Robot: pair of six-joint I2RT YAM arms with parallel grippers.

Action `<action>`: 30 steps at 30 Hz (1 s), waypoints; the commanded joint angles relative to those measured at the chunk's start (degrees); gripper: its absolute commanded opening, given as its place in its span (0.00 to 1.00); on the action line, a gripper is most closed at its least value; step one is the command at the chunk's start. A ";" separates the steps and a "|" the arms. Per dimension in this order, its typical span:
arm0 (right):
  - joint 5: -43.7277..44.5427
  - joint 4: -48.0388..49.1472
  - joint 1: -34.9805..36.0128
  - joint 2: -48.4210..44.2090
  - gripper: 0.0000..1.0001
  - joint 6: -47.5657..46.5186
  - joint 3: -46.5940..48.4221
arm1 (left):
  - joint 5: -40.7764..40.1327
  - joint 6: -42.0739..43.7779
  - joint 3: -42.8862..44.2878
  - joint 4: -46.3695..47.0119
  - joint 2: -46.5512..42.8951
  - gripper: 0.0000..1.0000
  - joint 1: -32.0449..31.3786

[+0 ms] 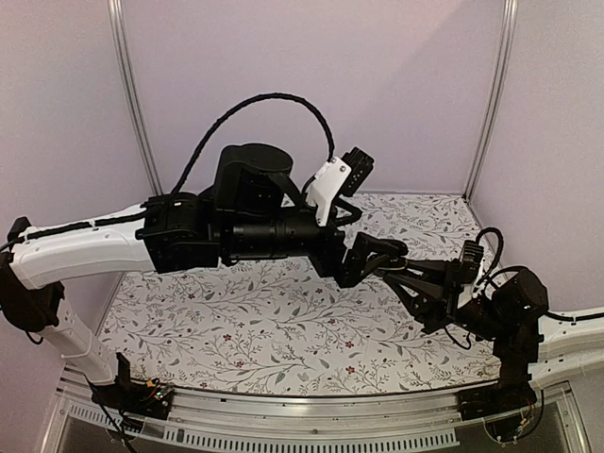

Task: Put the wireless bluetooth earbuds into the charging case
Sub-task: Adjust the right earbud in the right side groove of the charging case.

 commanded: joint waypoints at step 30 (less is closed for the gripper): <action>-11.39 -0.75 0.44 -1.53 0.00 1.46 1.61 | 22.07 17.28 -9.25 3.33 -7.00 1.00 1.29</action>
